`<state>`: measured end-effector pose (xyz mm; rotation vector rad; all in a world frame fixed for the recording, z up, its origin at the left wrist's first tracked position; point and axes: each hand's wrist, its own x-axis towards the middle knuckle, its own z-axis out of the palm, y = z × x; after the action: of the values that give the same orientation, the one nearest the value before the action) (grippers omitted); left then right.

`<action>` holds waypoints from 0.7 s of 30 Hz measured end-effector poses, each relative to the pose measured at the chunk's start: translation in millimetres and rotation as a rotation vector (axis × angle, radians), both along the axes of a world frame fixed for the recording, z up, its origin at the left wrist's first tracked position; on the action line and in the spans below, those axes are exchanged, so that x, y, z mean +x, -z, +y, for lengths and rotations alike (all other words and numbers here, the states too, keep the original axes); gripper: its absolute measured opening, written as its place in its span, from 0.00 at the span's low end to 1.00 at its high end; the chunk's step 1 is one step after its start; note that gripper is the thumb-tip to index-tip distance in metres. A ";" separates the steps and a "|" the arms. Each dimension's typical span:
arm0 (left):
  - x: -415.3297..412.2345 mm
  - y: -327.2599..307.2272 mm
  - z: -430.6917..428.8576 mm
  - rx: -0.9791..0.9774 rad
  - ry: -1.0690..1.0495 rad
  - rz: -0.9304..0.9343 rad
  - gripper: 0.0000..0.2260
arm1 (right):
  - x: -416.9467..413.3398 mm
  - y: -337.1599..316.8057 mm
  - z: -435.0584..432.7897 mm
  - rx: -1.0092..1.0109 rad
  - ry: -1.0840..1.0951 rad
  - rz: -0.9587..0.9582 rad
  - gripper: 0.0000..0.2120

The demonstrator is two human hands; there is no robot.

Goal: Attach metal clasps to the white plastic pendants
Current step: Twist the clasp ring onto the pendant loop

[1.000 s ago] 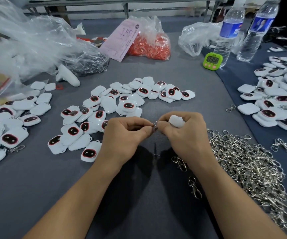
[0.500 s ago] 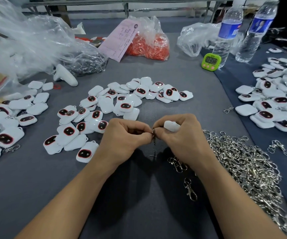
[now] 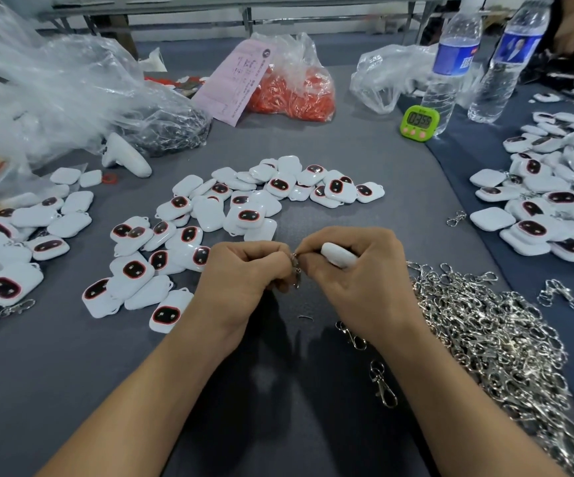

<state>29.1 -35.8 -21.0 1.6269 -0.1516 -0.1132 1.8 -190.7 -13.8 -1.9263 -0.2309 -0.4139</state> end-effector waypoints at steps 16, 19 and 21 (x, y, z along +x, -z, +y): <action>1.3 5.7 2.1 1.036 -0.032 -0.619 0.07 | 12.3 16.6 -10.6 -0.062 0.163 0.279 0.07; 0.4 7.0 3.3 0.939 -0.058 -0.556 0.05 | 14.1 18.3 -12.6 -0.017 0.121 0.304 0.11; 0.4 6.5 3.9 0.892 -0.055 -0.503 0.05 | 14.1 19.0 -12.5 -0.021 0.168 0.297 0.13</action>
<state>29.5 -32.0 -27.5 2.5261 -0.4924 0.3230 16.0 -203.2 -32.8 -2.0060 0.1210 -0.2310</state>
